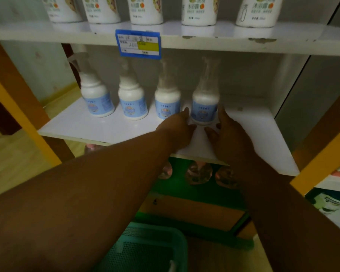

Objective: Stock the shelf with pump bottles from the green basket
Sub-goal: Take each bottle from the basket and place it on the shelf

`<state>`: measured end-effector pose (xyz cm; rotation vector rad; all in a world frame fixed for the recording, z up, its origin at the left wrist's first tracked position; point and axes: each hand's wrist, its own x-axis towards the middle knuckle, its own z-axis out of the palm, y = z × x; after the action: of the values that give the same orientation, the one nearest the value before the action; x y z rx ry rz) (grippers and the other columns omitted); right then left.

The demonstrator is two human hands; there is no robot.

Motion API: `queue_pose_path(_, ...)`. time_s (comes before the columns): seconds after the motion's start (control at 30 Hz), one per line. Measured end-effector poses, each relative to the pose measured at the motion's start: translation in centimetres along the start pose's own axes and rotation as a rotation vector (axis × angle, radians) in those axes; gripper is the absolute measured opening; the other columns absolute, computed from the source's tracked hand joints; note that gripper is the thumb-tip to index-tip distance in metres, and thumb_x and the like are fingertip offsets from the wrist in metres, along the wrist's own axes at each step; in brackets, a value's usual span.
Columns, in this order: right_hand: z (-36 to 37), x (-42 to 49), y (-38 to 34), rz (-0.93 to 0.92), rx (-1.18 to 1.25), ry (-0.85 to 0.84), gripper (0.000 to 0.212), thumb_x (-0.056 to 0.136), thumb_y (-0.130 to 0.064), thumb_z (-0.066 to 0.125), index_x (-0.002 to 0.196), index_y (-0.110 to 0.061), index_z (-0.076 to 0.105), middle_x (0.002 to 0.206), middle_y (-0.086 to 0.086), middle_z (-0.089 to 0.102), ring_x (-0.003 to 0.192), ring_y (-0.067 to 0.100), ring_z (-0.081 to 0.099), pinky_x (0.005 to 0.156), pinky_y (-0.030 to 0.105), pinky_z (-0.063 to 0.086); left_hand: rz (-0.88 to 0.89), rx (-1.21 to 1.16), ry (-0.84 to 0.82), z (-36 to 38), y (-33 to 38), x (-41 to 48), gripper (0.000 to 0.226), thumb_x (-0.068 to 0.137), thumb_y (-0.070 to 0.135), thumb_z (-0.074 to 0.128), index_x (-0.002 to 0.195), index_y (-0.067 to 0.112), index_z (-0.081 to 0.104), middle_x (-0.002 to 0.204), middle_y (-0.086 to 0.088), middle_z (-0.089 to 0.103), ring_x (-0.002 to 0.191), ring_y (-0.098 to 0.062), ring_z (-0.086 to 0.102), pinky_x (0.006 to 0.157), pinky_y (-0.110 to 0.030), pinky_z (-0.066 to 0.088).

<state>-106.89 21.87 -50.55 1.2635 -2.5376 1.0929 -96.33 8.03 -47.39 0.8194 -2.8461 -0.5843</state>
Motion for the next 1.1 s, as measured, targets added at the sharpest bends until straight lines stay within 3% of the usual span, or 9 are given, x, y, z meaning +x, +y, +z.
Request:
queue_pose_path(0.2, -0.2, -0.9, -0.1, 0.056, 0.015, 0.008, 0.073, 0.094, -0.062, 0.042, 0.154, -0.036, 0.011, 0.145, 0.006, 0.052, 0.122, 0.025, 0.057, 0.087, 0.031, 0.038, 0.054, -0.494, 0.14, -0.8, -0.9, -8.5, 0.062, 0.095, 0.039, 0.056, 0.151, 0.025, 0.033, 0.15, 0.007, 0.042, 0.133, -0.005, 0.042, 0.106, -0.016, 0.029)
queue_pose_path(0.37, -2.0, -3.7, -2.4, 0.105, 0.108, -0.051, 0.066, 0.099, -0.054, 0.041, 0.155, -0.035, 0.012, 0.155, 0.004, 0.039, 0.135, 0.024, 0.045, 0.103, 0.034, 0.036, 0.402, -0.16, 0.248, 0.2, -6.9, -20.0, 0.064, 0.093, 0.037, 0.053, 0.152, 0.036, 0.026, 0.149, 0.017, 0.039, 0.132, 0.012, 0.031, 0.106, 0.0, 0.018)
queue_pose_path(0.5, 0.9, -11.5, -8.1, -0.168, 0.109, 0.02, 0.056, 0.097, -0.056, 0.038, 0.149, -0.035, 0.03, 0.155, -0.007, 0.03, 0.139, 0.018, 0.035, 0.11, 0.039, 0.033, -0.12, -0.165, 0.07, 7.9, -15.9, -28.8, 0.066, 0.091, 0.058, 0.043, 0.149, 0.052, 0.013, 0.153, 0.016, 0.033, 0.137, -0.003, 0.035, 0.108, -0.012, 0.023)
queue_pose_path(0.63, 7.1, -18.0, -12.6, -0.554, -0.216, -0.701, 0.067, 0.094, -0.065, 0.034, 0.151, -0.028, 0.037, 0.161, -0.002, 0.028, 0.146, 0.016, 0.025, 0.122, 0.04, 0.018, -0.375, -0.063, -0.336, 13.8, -22.4, -32.8, 0.08, 0.096, 0.053, 0.045, 0.156, 0.017, 0.006, 0.163, -0.01, 0.009, 0.149, -0.022, 0.015, 0.118, -0.028, 0.011)
queue_pose_path(0.7, 9.5, -20.9, -12.3, -0.497, -0.324, -0.906, 0.071, 0.095, -0.063, 0.042, 0.153, -0.024, 0.03, 0.161, 0.001, 0.026, 0.147, 0.018, 0.024, 0.119, 0.028, 0.007, -0.414, -0.145, -0.319, 14.7, -22.9, -32.9, 0.085, 0.093, 0.05, 0.052, 0.156, 0.015, 0.008, 0.162, -0.013, 0.014, 0.148, -0.026, 0.02, 0.117, -0.03, 0.016)
queue_pose_path(0.8, 13.0, -23.6, -10.8, -0.186, -0.348, -1.219, 0.07, 0.095, -0.055, 0.051, 0.153, -0.021, 0.032, 0.159, 0.005, 0.031, 0.14, 0.022, 0.037, 0.115, 0.026, 0.023, -0.389, -0.269, -0.31, 16.2, -22.0, -32.3, 0.088, 0.089, 0.051, 0.06, 0.156, 0.018, 0.013, 0.158, -0.013, 0.026, 0.142, -0.029, 0.032, 0.113, -0.037, 0.028)
queue_pose_path(0.87, 15.4, -25.0, -10.2, 0.111, -0.171, -1.218, 0.054, 0.098, -0.042, 0.055, 0.142, -0.012, 0.048, 0.144, 0.012, 0.051, 0.11, 0.017, 0.06, 0.093, 0.019, 0.048, -0.396, -0.346, -0.303, 17.3, -21.3, -32.1, 0.088, 0.087, 0.053, 0.061, 0.155, 0.019, 0.016, 0.156, -0.011, 0.033, 0.137, -0.029, 0.04, 0.109, -0.039, 0.036)
queue_pose_path(0.93, 18.0, -26.9, -9.7, 0.35, -0.021, -1.116, 0.04, 0.101, -0.029, 0.055, 0.131, -0.003, 0.056, 0.131, 0.018, 0.059, 0.09, 0.013, 0.063, 0.078, 0.012, 0.051, -0.389, -0.387, -0.322, 18.4, -20.8, -32.0, 0.087, 0.087, 0.054, 0.061, 0.154, 0.019, 0.018, 0.154, -0.01, 0.037, 0.135, -0.029, 0.043, 0.106, -0.039, 0.038)
queue_pose_path(1.1, 22.6, -32.3, -6.8, 0.426, -0.228, -1.186, 0.045, 0.1, -0.037, 0.053, 0.134, -0.009, 0.052, 0.135, 0.014, 0.056, 0.119, 0.027, 0.055, 0.103, 0.035, 0.041, -0.511, -0.594, -0.381, 22.4, -20.8, -32.0, 0.048, 0.091, 0.033, 0.062, 0.135, 0.021, 0.047, 0.131, -0.006, 0.057, 0.117, -0.024, 0.056, 0.101, -0.039, 0.044)
